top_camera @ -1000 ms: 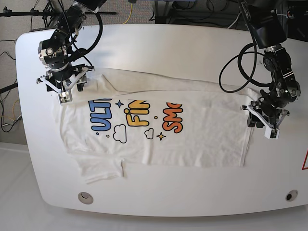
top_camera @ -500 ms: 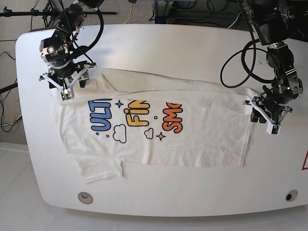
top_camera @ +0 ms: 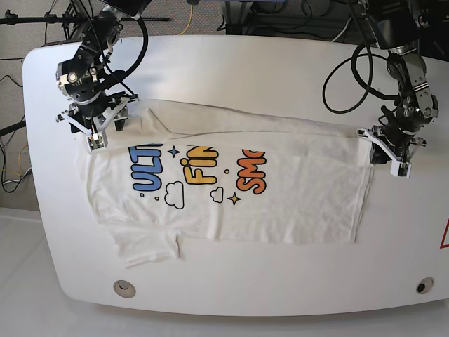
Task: Fold the T-shirt properly
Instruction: 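Hold the shirt edge with both grippers and adjust the grip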
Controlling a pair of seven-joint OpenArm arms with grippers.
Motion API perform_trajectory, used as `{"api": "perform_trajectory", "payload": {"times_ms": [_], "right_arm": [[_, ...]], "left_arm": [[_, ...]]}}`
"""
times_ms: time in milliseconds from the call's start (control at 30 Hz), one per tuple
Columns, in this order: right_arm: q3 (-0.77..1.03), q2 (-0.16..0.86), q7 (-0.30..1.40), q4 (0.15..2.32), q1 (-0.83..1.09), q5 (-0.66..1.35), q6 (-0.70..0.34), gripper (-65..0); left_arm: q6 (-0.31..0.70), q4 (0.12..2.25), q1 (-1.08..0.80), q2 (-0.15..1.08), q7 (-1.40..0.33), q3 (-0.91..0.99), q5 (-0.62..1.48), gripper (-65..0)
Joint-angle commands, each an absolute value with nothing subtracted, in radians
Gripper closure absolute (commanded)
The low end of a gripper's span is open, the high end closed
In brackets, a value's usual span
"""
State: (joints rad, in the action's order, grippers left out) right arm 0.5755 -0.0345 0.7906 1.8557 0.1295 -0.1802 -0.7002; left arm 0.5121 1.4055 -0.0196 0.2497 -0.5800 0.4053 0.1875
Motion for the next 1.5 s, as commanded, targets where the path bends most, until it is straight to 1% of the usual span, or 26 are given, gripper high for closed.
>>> {"api": "perform_trajectory", "payload": {"times_ms": [0, 133, 267, 333, 400, 467, 533, 600, 667, 733, 867, 933, 1000, 1067, 1200, 1467], "right_arm": [[0.58, -0.008, 0.762, 1.845, 0.117, -0.176, -0.698, -35.4], [0.58, 0.001, 0.761, 1.845, 0.12, -0.175, -0.698, -34.9], [0.577, 0.008, 0.76, 1.838, 0.122, -0.173, -0.698, -32.7], [0.574, 0.016, 0.759, 1.831, 0.12, -0.173, -0.698, -25.9], [0.572, 0.018, 0.757, 1.827, 0.12, -0.172, -0.698, -22.2], [0.571, 0.022, 0.756, 1.822, 0.122, -0.173, -0.698, -19.1], [0.572, 0.025, 0.753, 1.819, 0.119, -0.173, -0.698, -18.1], [0.572, 0.027, 0.751, 1.819, 0.118, -0.174, -0.698, -18.6], [0.579, 0.026, 0.754, 1.826, 0.117, -0.175, -0.698, -21.4], [0.58, 0.027, 0.754, 1.824, 0.116, -0.174, -0.698, -25.6], [0.583, 0.025, 0.754, 1.824, 0.115, -0.17, -0.698, -34.5], [0.585, 0.024, 0.754, 1.825, 0.117, -0.17, -0.698, -38.0], [0.583, 0.022, 0.746, 1.835, 0.124, -0.169, -0.698, -43.4], [0.585, 0.021, 0.746, 1.838, 0.125, -0.171, -0.698, -44.6], [0.585, 0.019, 0.745, 1.845, 0.127, -0.171, -0.698, -44.9], [0.587, 0.021, 0.75, 1.847, 0.127, -0.149, -0.698, -42.6]], "left_arm": [[0.506, 1.402, -0.011, 0.264, -0.567, 0.403, 0.213, -8.9], [0.507, 1.414, -0.022, 0.265, -0.61, 0.4, 0.221, -11.4], [0.507, 1.427, -0.039, 0.266, -0.643, 0.39, 0.222, -13.0], [0.506, 1.415, -0.05, 0.265, -0.66, 0.374, 0.214, -13.4], [0.505, 1.413, -0.063, 0.266, -0.657, 0.362, 0.214, -13.1], [0.506, 1.411, -0.075, 0.267, -0.655, 0.352, 0.212, -13.0], [0.507, 1.413, -0.088, 0.266, -0.645, 0.346, 0.212, -12.1], [0.507, 1.419, -0.1, 0.266, -0.637, 0.344, 0.212, -11.2], [0.506, 1.455, -0.138, 0.259, -0.614, 0.343, 0.209, -9.3], [0.505, 1.475, -0.152, 0.258, -0.605, 0.351, 0.211, -8.8], [0.504, 1.52, -0.171, 0.257, -0.596, 0.362, 0.209, -9.7], [0.504, 1.538, -0.174, 0.257, -0.596, 0.365, 0.21, -11.7], [0.502, 1.562, -0.154, 0.26, -0.595, 0.36, 0.208, -18.4], [0.502, 1.571, -0.152, 0.259, -0.593, 0.361, 0.207, -19.5], [0.501, 1.576, -0.148, 0.259, -0.594, 0.36, 0.205, -20.4], [0.505, 1.57, -0.142, 0.261, -0.601, 0.368, 0.203, -20.5]]}}
